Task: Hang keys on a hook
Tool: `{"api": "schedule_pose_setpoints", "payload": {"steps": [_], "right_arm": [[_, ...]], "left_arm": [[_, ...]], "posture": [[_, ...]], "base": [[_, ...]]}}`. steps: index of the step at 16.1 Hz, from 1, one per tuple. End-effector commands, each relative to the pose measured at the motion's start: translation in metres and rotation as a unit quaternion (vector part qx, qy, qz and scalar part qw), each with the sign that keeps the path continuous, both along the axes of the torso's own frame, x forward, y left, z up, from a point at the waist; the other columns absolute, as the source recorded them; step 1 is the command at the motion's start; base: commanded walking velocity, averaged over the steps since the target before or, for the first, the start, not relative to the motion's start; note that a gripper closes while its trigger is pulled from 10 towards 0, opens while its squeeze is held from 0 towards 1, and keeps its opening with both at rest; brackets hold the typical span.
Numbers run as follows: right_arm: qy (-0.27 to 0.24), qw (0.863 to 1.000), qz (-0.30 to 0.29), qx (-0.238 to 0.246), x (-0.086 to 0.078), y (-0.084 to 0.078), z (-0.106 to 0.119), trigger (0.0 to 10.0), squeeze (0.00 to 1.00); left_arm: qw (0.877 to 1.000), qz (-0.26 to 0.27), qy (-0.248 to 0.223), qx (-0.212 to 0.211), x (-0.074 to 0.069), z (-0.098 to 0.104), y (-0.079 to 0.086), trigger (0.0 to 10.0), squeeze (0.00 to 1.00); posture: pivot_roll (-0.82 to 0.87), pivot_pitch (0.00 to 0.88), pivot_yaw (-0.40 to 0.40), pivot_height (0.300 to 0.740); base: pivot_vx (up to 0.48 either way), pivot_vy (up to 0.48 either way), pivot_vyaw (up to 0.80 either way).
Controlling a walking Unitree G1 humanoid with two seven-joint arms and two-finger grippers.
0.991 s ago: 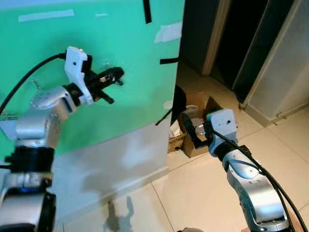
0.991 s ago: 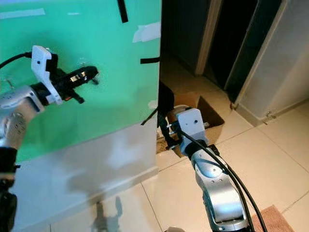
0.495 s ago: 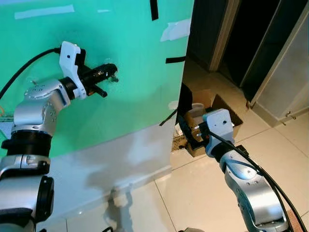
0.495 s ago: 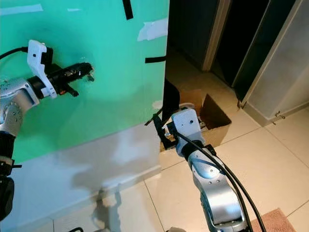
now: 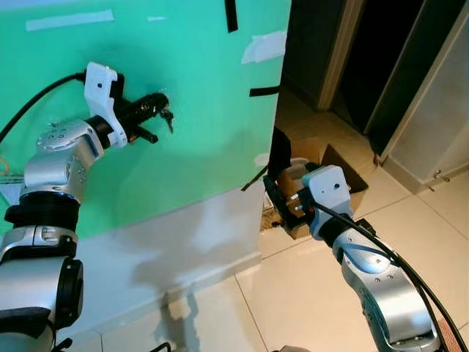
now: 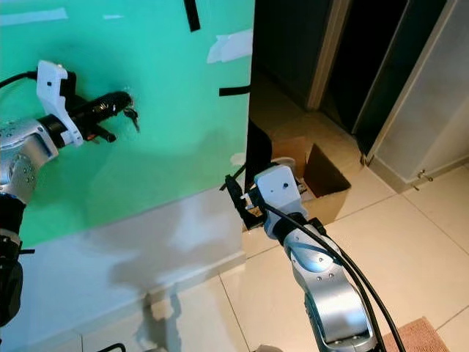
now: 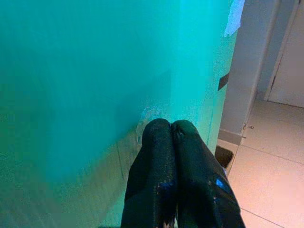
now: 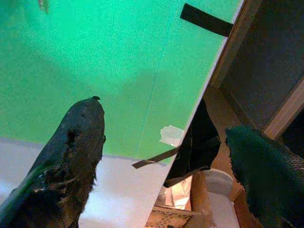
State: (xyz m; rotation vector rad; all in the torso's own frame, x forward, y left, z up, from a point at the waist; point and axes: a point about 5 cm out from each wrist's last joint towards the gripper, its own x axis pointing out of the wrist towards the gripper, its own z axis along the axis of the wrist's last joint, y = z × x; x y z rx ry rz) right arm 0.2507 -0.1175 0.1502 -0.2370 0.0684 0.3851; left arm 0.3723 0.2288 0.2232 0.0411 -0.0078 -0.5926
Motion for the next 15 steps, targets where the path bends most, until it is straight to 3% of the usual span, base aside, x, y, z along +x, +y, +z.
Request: {"api": "schedule_pose_setpoints", "payload": {"steps": [1,8,15], "right_arm": [[-0.008,1.0,0.008,0.0,0.001,0.003,0.005,10.0,0.0],[-0.005,1.0,0.008,0.002,-0.001,0.004,0.005,10.0,0.0],[-0.004,1.0,0.013,0.003,0.001,0.006,0.005,10.0,0.0]], "left_arm": [[1.0,0.009,-0.011,-0.002,0.003,0.01,0.003,10.0,0.0],[1.0,0.002,-0.016,-0.003,0.009,0.013,-0.005,10.0,0.0],[0.999,0.045,-0.026,0.011,0.014,0.021,0.007,10.0,0.0]], "posture": [[-0.07,0.0,0.051,0.74],[-0.07,0.0,0.052,0.74],[-0.06,0.0,0.045,0.74]], "base": [[0.0,0.0,0.0],[0.0,0.0,0.0],[0.0,0.0,0.0]]}}
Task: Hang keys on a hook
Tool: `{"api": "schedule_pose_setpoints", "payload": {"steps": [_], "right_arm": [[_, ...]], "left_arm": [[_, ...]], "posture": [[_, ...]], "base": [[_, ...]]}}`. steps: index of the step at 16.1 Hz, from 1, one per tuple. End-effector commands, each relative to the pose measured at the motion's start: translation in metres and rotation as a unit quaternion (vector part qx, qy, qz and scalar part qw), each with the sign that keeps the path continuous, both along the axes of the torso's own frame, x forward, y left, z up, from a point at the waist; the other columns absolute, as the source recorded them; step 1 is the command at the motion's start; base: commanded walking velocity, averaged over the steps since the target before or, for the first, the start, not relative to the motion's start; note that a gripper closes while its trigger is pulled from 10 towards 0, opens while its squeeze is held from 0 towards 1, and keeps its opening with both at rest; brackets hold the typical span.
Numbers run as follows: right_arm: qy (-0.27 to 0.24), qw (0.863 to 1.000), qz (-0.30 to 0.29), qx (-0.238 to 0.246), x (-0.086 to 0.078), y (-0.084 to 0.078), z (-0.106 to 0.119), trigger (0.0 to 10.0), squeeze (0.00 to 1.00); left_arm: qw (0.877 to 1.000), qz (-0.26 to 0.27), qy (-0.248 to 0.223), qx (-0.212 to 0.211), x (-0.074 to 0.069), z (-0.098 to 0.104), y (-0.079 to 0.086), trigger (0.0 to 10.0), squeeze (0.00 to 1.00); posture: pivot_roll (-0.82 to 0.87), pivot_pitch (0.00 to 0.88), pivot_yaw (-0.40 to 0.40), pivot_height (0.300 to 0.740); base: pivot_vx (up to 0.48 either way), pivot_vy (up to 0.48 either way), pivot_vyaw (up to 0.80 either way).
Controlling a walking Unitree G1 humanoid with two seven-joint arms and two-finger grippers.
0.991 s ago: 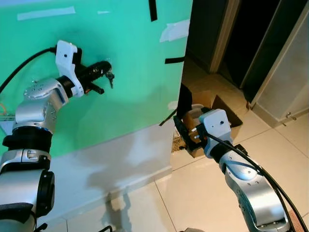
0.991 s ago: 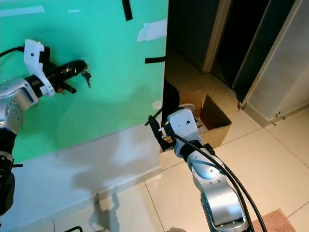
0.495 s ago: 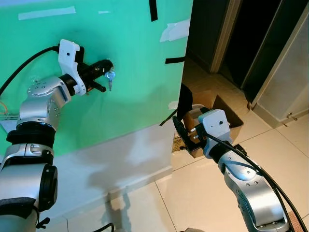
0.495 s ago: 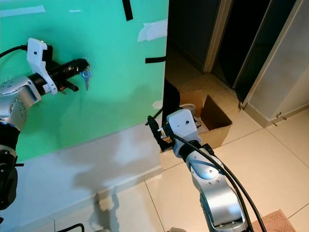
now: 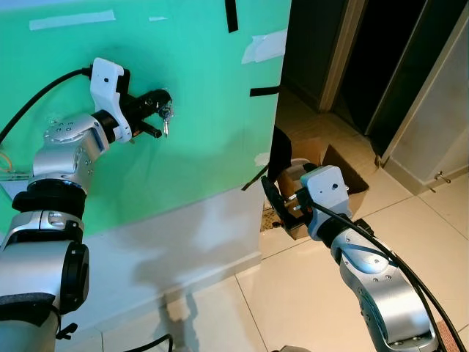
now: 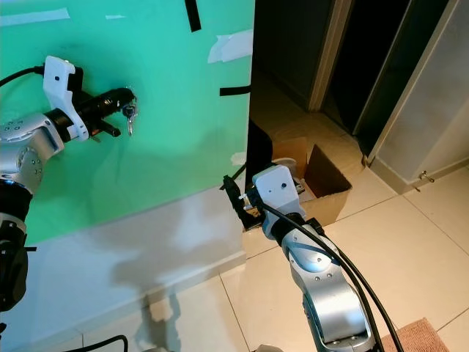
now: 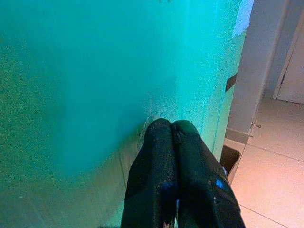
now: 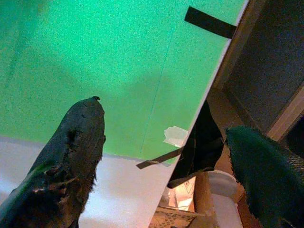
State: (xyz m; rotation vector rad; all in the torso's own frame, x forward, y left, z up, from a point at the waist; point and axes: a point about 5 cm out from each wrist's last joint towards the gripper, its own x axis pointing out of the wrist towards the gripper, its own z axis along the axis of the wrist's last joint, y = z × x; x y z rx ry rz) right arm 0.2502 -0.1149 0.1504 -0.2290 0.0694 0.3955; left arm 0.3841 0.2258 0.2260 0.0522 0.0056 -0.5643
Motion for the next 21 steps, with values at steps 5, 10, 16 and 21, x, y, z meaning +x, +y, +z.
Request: {"api": "schedule_pose_setpoints", "payload": {"steps": [5,10,16,21], "right_arm": [[-0.003,1.0,0.011,-0.002,0.002,0.004,0.004,10.0,0.0],[-0.003,1.0,0.008,-0.003,0.001,0.003,0.004,10.0,0.0],[-0.006,1.0,0.005,-0.003,0.003,0.003,0.005,10.0,0.0],[-0.006,1.0,0.008,-0.001,0.003,0.004,0.005,10.0,0.0]], "left_arm": [[0.997,0.053,-0.008,0.051,0.006,0.012,0.011,10.0,0.0],[0.994,-0.026,0.006,0.107,-0.005,0.002,0.004,10.0,0.0],[0.996,-0.036,-0.017,0.078,-0.012,0.019,0.009,10.0,0.0],[0.998,-0.036,-0.032,0.038,-0.012,0.036,0.013,10.0,0.0]], "posture": [[-0.06,0.0,0.047,0.74],[-0.06,0.0,0.051,0.74],[-0.06,0.0,0.049,0.74],[-0.05,0.0,0.047,0.74]], "base": [[0.0,0.0,0.0],[0.0,0.0,0.0],[0.0,0.0,0.0],[0.0,0.0,0.0]]}}
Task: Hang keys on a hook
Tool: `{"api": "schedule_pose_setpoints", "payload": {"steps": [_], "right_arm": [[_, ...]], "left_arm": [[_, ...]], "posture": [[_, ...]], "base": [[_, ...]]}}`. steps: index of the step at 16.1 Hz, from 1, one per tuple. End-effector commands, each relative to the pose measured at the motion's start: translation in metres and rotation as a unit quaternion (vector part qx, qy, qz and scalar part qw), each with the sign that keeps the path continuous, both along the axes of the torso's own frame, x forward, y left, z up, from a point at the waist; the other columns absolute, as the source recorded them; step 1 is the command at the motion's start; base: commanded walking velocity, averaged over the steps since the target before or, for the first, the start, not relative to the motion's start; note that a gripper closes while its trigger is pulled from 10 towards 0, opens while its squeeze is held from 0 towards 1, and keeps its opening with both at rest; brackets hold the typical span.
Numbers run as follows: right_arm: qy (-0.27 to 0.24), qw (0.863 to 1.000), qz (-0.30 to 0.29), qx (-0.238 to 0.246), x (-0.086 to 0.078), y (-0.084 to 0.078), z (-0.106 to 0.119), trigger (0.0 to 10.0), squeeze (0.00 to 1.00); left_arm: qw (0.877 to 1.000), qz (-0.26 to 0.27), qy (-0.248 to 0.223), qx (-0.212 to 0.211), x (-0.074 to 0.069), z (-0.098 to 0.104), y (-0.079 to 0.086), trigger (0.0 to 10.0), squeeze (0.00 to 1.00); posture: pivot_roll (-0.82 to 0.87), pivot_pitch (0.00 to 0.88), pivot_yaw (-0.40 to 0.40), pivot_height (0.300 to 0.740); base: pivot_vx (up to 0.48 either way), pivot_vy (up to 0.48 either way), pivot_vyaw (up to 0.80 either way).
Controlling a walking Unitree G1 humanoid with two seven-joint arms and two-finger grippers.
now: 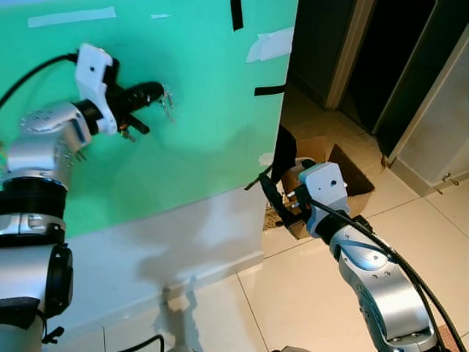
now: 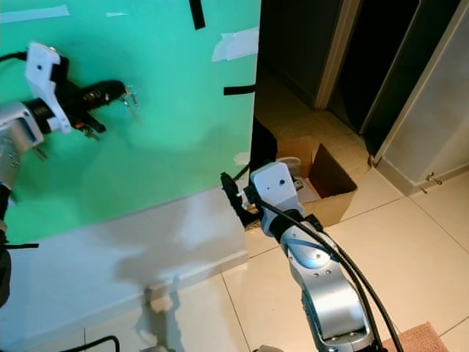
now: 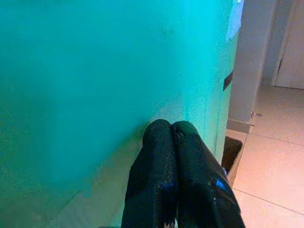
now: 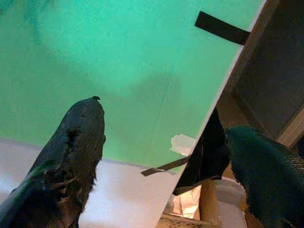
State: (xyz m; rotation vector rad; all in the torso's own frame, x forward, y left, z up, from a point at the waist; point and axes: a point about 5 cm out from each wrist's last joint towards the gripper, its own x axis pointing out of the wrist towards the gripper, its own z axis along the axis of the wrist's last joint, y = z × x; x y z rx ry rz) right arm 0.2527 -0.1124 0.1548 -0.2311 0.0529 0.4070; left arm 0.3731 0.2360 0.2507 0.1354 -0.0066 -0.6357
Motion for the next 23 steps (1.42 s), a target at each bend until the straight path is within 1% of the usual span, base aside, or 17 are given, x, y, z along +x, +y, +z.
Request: {"api": "schedule_pose_setpoints", "payload": {"steps": [1,2,3,7,10,14,17,18,19,21,23], "right_arm": [[0.002,1.0,0.001,-0.002,0.0,0.002,0.0,10.0,0.0],[0.002,1.0,0.001,-0.002,0.0,0.002,0.0,10.0,0.0],[0.003,1.0,0.002,-0.002,0.0,0.003,0.0,10.0,0.0],[0.002,1.0,0.001,0.0,0.001,0.003,0.0,10.0,0.0],[0.002,1.0,-0.001,0.002,0.001,0.004,0.0,10.0,0.0],[0.002,1.0,-0.001,0.003,0.003,0.005,0.0,10.0,0.0],[0.002,1.0,-0.003,0.004,0.003,0.005,0.0,10.0,0.0],[0.001,1.0,-0.004,0.005,0.003,0.005,0.0,10.0,0.0],[0.001,1.0,-0.004,0.006,0.003,0.005,0.0,10.0,0.0],[0.001,1.0,-0.003,0.006,0.002,0.006,-0.001,10.0,0.0],[0.001,1.0,-0.003,0.006,0.002,0.006,-0.001,10.0,0.0]], "left_arm": [[1.0,0.007,-0.017,0.004,0.0,0.011,0.004,10.0,0.0],[1.0,0.011,-0.018,0.006,0.0,0.011,0.004,10.0,0.0],[0.999,0.027,-0.021,0.002,0.003,0.012,0.005,10.0,0.0],[0.999,0.026,-0.023,-0.011,0.005,0.014,0.001,10.0,0.0],[1.0,0.018,-0.011,-0.005,0.006,0.008,-0.004,10.0,0.0],[1.0,-0.001,0.011,-0.004,0.009,-0.003,-0.016,10.0,0.0],[1.0,-0.022,0.019,0.005,0.007,-0.006,-0.022,10.0,0.0],[1.0,-0.021,0.018,0.006,0.007,-0.006,-0.022,10.0,0.0],[1.0,-0.011,0.015,0.002,0.009,-0.003,-0.022,10.0,0.0],[1.0,-0.009,0.012,-0.009,0.01,0.003,-0.023,10.0,0.0],[1.0,-0.008,0.012,-0.007,0.01,0.004,-0.023,10.0,0.0]], "posture": [[-0.05,0.0,0.046,0.74],[-0.05,0.0,0.046,0.74],[-0.05,0.0,0.045,0.74],[-0.04,0.0,0.046,0.74],[-0.04,0.0,0.047,0.74],[-0.04,0.0,0.049,0.74],[-0.04,0.0,0.055,0.74],[-0.04,0.0,0.057,0.74],[-0.04,0.0,0.057,0.74],[-0.04,0.0,0.057,0.74],[-0.05,0.0,0.055,0.74]], "base": [[0.0,0.0,0.0],[0.0,0.0,0.0],[0.0,0.0,0.0],[0.0,0.0,0.0],[0.0,0.0,0.0],[0.0,0.0,0.0],[0.0,0.0,0.0],[0.0,0.0,0.0],[0.0,0.0,0.0],[0.0,0.0,0.0],[0.0,0.0,0.0]]}}
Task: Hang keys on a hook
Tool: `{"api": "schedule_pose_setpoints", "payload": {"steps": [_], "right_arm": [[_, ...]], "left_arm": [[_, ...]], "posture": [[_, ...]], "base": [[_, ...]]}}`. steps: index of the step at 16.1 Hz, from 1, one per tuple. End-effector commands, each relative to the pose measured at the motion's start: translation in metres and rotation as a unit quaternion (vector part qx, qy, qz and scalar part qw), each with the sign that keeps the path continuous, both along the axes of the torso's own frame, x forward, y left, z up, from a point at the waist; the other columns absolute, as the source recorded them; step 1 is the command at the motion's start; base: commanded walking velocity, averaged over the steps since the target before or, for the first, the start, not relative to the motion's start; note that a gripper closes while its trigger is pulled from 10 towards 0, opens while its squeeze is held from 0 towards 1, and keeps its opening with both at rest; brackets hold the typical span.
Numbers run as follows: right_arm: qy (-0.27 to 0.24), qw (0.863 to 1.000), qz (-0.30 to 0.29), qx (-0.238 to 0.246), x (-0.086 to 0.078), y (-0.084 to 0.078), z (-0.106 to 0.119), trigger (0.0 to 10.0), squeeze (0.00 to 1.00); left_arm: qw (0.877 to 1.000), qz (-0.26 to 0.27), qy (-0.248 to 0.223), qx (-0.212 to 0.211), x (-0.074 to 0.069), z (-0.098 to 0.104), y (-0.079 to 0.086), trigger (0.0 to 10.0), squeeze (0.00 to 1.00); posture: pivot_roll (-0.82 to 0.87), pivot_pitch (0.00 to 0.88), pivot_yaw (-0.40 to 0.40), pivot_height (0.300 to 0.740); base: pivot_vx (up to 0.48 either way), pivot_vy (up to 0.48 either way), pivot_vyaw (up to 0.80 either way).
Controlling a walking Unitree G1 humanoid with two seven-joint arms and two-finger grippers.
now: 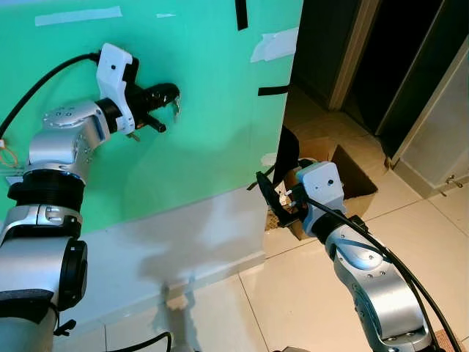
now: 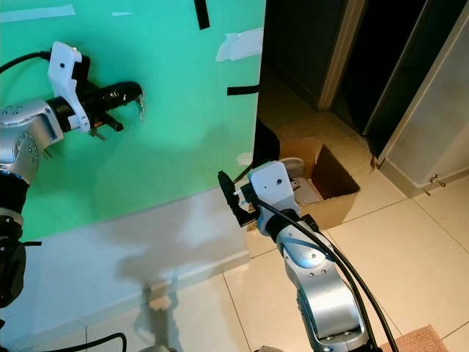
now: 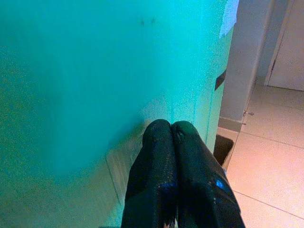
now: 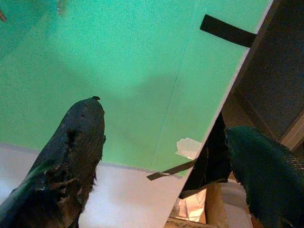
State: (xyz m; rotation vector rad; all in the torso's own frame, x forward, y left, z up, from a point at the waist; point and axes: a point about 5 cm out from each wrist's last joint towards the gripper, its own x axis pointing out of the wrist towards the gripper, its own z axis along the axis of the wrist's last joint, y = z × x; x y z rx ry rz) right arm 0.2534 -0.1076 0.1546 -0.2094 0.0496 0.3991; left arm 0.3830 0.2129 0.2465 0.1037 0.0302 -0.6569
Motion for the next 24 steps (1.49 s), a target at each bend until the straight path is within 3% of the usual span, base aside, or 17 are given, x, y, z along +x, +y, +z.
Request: {"api": "schedule_pose_setpoints", "payload": {"steps": [1,4,9,16,18,22,24], "right_arm": [[0.0,1.0,0.001,-0.005,0.001,0.001,0.0,10.0,0.0],[-0.001,1.0,0.002,-0.005,0.001,0.002,0.0,10.0,0.0],[-0.002,1.0,-0.002,-0.005,0.002,0.001,0.0,10.0,0.0],[-0.001,1.0,-0.005,-0.005,0.003,0.0,0.0,10.0,0.0],[-0.001,1.0,-0.005,-0.004,0.003,0.0,0.0,10.0,0.0],[-0.001,1.0,-0.005,-0.005,0.004,0.001,0.0,10.0,0.0],[-0.001,1.0,-0.006,-0.005,0.004,0.001,0.0,10.0,0.0]], "left_arm": [[1.0,0.006,-0.01,0.008,0.001,0.008,0.0,10.0,0.0],[0.999,0.045,-0.001,0.018,0.004,0.006,0.006,10.0,0.0],[0.999,0.053,-0.005,0.008,0.007,0.008,0.002,10.0,0.0],[0.987,0.157,0.0,0.025,0.018,0.008,0.013,10.0,0.0],[0.986,0.165,0.0,0.025,0.019,0.008,0.014,10.0,0.0],[0.989,0.139,0.012,0.055,0.017,0.004,0.013,10.0,0.0],[0.986,0.115,0.021,0.121,0.012,-0.006,0.017,10.0,0.0]], "posture": [[-0.05,0.0,0.055,0.74],[-0.04,0.0,0.054,0.74],[-0.04,0.0,0.057,0.74],[-0.04,0.0,0.059,0.74],[-0.04,0.0,0.059,0.74],[-0.04,0.0,0.06,0.74],[-0.04,0.0,0.061,0.74]], "base": [[0.0,0.0,0.0],[0.0,0.0,0.0],[0.0,0.0,0.0],[0.0,0.0,0.0],[0.0,0.0,0.0],[0.0,0.0,0.0],[0.0,0.0,0.0]]}}
